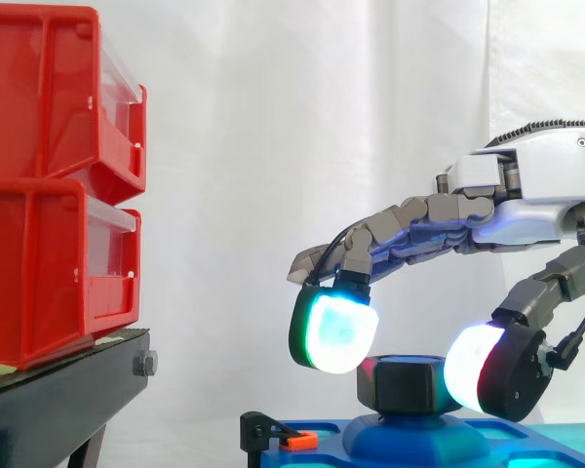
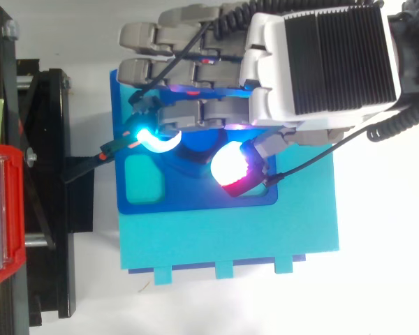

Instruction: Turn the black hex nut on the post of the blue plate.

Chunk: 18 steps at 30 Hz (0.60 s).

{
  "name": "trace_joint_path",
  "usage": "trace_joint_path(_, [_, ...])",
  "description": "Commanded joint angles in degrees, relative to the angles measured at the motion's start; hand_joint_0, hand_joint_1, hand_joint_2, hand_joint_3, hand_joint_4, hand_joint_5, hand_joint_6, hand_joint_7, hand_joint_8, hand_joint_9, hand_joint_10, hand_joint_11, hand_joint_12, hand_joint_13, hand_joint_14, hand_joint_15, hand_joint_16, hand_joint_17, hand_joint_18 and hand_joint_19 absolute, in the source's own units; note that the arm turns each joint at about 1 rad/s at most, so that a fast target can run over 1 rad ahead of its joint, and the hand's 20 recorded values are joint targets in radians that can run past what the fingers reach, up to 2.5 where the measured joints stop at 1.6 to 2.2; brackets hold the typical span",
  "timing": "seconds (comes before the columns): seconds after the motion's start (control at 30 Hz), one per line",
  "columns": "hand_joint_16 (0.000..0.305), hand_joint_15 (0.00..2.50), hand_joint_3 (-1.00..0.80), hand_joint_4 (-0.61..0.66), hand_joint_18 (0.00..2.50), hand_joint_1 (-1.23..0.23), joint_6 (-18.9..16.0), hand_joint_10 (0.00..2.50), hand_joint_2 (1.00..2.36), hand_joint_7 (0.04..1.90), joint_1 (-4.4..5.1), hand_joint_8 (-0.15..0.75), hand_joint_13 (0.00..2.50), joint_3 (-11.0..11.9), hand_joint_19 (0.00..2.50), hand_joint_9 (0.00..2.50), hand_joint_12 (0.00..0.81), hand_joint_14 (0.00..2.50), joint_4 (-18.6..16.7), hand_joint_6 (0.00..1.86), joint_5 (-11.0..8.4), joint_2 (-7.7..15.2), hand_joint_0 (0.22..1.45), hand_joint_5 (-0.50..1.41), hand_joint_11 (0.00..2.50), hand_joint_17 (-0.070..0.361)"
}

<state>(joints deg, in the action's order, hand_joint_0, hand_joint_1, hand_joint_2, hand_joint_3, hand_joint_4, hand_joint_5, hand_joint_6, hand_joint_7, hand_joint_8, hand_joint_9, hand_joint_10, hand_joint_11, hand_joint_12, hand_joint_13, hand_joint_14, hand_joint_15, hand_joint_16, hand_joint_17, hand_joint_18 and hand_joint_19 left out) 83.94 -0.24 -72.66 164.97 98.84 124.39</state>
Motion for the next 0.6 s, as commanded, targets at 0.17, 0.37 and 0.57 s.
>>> trace_joint_path(0.17, [0.037, 0.02, -0.44, 0.19, 0.19, -0.78, 0.4, 0.00, 1.01, 0.91, -0.47, 0.109, 0.13, 0.1, 0.22, 0.17, 0.269, 0.00, 0.0, 0.50, 0.74, 0.0, 0.66, -0.22, 0.12, 0.083])
trace_joint_path(0.37, [0.037, 0.02, -0.46, 0.19, 0.19, -0.77, 0.4, 0.00, 1.01, 0.91, -0.64, 0.111, 0.13, 0.0, 0.22, 0.17, 0.269, 0.00, 0.2, 0.50, 1.01, 0.0, 0.65, -0.22, 0.12, 0.083])
trace_joint_path(0.57, [0.036, 0.02, -0.46, 0.19, 0.19, -0.77, 0.9, 0.00, 1.00, 0.91, -1.08, 0.111, 0.13, 0.0, 0.22, 0.17, 0.268, 0.00, 0.8, 0.50, 1.36, 0.0, 0.64, -0.22, 0.11, 0.082])
